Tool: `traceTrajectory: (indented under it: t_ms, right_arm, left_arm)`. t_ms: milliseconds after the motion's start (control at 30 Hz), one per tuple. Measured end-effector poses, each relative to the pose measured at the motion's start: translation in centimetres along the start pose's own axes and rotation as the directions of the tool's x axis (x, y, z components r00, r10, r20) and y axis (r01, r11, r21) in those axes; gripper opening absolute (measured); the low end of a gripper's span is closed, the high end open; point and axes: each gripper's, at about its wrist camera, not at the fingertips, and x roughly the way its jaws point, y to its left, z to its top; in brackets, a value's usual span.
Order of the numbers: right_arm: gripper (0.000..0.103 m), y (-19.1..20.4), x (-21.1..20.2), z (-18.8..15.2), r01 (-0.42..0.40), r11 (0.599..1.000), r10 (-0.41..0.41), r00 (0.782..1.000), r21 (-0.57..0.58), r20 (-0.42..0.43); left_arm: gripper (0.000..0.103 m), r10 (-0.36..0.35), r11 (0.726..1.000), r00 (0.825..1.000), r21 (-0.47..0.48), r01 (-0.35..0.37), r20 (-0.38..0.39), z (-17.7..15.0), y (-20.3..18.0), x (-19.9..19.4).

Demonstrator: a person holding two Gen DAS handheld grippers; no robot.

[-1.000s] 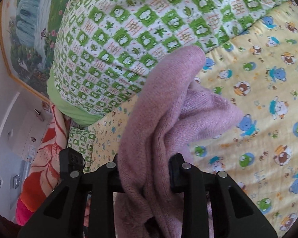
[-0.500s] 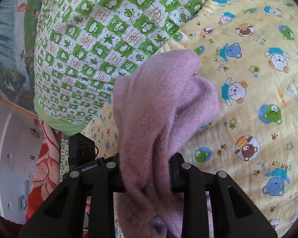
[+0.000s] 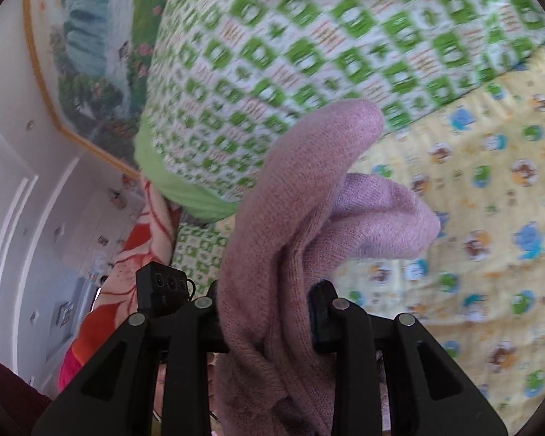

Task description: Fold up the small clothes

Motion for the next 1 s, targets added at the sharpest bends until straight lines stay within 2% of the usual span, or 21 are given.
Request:
traceTrajectory:
  t_ms: [100, 200, 333, 433, 467, 500, 633, 767, 1000]
  right_arm:
    - [0.030, 0.3, 3.3, -1.6, -0.042, 0.999, 0.043, 0.998, 0.022, -0.048]
    - [0.030, -0.4, 6.8, -3.8, -0.057, 0.997, 0.062, 0.992, 0.044, -0.111]
    - [0.030, -2.5, 10.9, -6.3, 0.023, 0.999, -0.013, 0.976, 0.045, -0.217]
    - [0.032, -4.7, 12.6, -7.7, 0.134, 0.990, -0.121, 0.956, 0.033, -0.267]
    - [0.034, -5.3, 12.7, -7.8, 0.152, 0.988, -0.137, 0.955, 0.034, -0.263]
    - [0.035, -5.9, 12.7, -7.8, 0.168, 0.985, -0.151, 0.955, 0.046, -0.257]
    - [0.045, -6.0, 12.3, -7.6, 0.213, 0.976, -0.194, 0.948, 0.052, -0.253]
    - [0.046, -4.6, 9.7, -7.7, 0.268, 0.962, -0.254, 0.945, 0.041, -0.207]
    - [0.046, -0.5, 3.1, -11.1, 0.346, 0.937, -0.342, 0.936, 0.039, -0.077]
  left_arm:
    - [0.032, 0.068, 0.998, 0.998, -0.018, -0.067, 0.014, -0.9, 3.3, -2.5]
    - [0.033, 0.121, 0.990, 0.992, -0.066, -0.122, -0.018, -2.4, 7.0, -2.6]
    - [0.038, 0.179, 0.976, 0.978, -0.105, -0.189, -0.105, -4.8, 11.0, -0.9]
    - [0.058, 0.157, 0.976, 0.983, -0.134, -0.169, -0.093, -5.5, 11.7, -1.2]
    - [0.066, 0.172, 0.973, 0.981, -0.142, -0.184, -0.089, -5.5, 11.8, -1.2]
    - [0.069, 0.184, 0.971, 0.979, -0.140, -0.195, -0.089, -5.7, 11.8, -1.4]
    - [0.069, 0.210, 0.968, 0.973, -0.121, -0.220, -0.095, -6.6, 11.8, -2.7]
    - [0.073, 0.251, 0.963, 0.964, -0.083, -0.258, -0.086, -8.1, 10.4, -4.2]
    - [0.075, 0.222, 0.970, 0.969, -0.079, -0.231, -0.104, -12.3, 10.9, -7.1]
